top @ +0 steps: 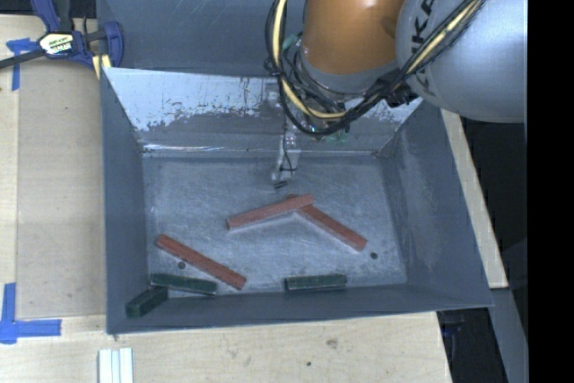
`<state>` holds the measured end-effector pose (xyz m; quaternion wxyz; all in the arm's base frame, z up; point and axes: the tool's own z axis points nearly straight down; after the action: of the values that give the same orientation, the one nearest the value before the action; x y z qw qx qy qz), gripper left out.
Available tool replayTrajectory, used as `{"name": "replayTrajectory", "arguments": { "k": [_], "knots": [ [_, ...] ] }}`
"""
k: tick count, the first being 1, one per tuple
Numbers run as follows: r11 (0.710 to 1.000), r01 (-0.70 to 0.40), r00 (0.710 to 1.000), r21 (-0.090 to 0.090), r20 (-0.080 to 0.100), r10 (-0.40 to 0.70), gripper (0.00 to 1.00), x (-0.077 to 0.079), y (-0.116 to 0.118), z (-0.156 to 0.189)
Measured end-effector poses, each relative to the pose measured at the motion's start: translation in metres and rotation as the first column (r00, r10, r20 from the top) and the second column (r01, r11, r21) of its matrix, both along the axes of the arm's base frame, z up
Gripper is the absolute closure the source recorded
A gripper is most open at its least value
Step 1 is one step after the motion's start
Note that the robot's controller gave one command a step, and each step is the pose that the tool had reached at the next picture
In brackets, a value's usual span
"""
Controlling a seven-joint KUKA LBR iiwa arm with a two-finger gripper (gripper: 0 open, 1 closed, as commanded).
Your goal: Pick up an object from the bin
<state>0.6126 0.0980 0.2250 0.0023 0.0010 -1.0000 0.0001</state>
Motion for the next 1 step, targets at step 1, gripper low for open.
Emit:
{"name": "replayTrajectory", "arguments": {
  "k": [1],
  "knots": [
    [1.0,0.001,1.0,0.001,0.008,-0.001,0.0,0.0015,-0.0001,0.0049]
  ]
}}
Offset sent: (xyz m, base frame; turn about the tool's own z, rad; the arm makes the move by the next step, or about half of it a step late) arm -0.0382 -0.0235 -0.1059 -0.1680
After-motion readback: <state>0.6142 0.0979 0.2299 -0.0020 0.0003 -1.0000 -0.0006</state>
